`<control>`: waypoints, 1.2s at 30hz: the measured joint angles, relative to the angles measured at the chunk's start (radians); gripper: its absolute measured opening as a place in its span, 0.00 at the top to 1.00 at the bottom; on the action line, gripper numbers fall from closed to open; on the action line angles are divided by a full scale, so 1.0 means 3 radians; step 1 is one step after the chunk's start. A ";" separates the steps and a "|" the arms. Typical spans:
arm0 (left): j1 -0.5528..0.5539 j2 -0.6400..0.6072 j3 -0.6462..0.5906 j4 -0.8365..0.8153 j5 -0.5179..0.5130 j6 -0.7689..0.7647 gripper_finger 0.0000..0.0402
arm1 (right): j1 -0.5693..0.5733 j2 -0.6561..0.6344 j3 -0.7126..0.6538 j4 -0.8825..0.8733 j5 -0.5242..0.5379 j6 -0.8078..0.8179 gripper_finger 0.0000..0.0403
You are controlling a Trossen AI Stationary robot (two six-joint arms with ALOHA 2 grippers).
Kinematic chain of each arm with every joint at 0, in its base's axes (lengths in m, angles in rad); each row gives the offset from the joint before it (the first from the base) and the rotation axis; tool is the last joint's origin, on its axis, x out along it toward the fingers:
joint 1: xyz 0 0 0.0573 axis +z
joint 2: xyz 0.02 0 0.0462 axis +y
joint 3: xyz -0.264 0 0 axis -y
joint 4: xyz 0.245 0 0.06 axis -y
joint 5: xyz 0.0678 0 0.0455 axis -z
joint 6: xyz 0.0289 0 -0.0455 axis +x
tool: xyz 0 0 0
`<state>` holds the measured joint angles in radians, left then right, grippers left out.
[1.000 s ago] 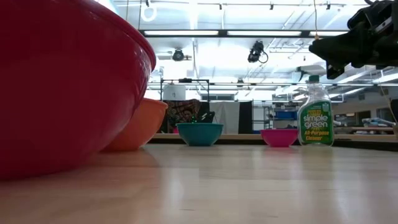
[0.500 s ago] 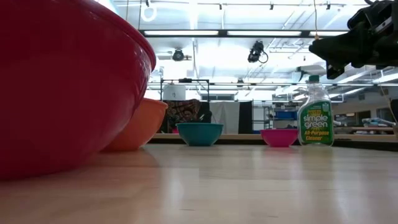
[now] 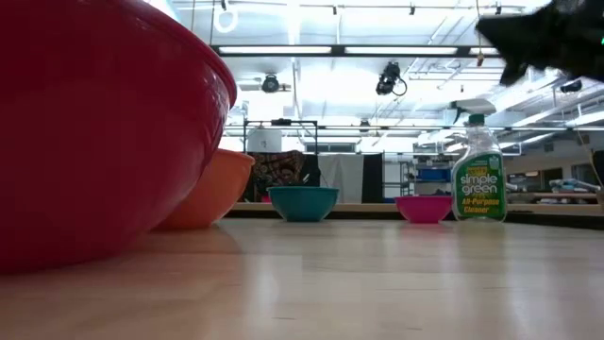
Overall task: Nest bowls inside each other by size order
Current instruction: Stack the orange bowl on top of the red bowl
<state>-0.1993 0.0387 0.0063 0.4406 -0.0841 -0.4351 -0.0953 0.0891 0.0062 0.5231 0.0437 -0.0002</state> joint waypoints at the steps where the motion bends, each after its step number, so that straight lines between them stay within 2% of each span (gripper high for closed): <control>1: 0.0000 0.0000 0.0000 0.0026 0.0000 0.0000 0.65 | -0.0001 0.0002 0.0000 0.0188 0.0031 0.0096 0.82; 4: 0.0000 0.0000 0.0000 0.0038 0.0000 0.0000 0.65 | -0.0001 0.0054 0.0020 0.0538 0.0296 0.0564 0.82; 6: 0.0000 0.0000 0.0000 0.0041 -0.0012 0.0000 0.65 | -0.0003 0.0142 0.0132 0.0357 0.0404 0.0707 0.82; 9: -0.0001 0.0000 0.0000 0.0040 -0.0204 0.0001 0.65 | -0.0002 0.0404 0.0425 -0.0174 0.0388 0.0716 0.82; 12: -0.0001 0.0000 0.0000 0.0043 -0.0376 0.0003 0.65 | -0.0002 0.0807 0.0709 -0.0432 0.0384 0.0727 0.82; 15: -0.0001 0.0000 0.0000 0.0041 -0.0485 0.0071 0.65 | -0.0002 0.1222 0.0952 -0.0431 0.0376 0.0726 0.82; 20: -0.0003 0.0001 0.0000 -0.0034 -0.0500 0.0619 0.65 | -0.0038 0.1842 0.1345 -0.0433 0.0374 0.0639 0.82; 26: 0.0000 0.0001 0.0000 0.0070 -0.0572 0.0879 0.65 | -0.0089 0.2559 0.1839 -0.0428 0.0300 0.0716 0.82; 33: -0.0001 0.0005 0.0003 -0.0093 -0.1144 0.1060 0.62 | -0.0091 0.3580 0.2359 -0.0317 0.0224 0.0424 0.82; 36: 0.0000 0.0008 0.0122 -0.0443 -0.1275 0.1114 0.56 | -0.0105 0.4103 0.2664 -0.0493 0.0223 0.0367 0.82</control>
<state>-0.1993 0.0413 0.0428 0.3076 -0.4667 -0.1008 -0.1267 1.3201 0.8055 0.3752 0.1105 0.1100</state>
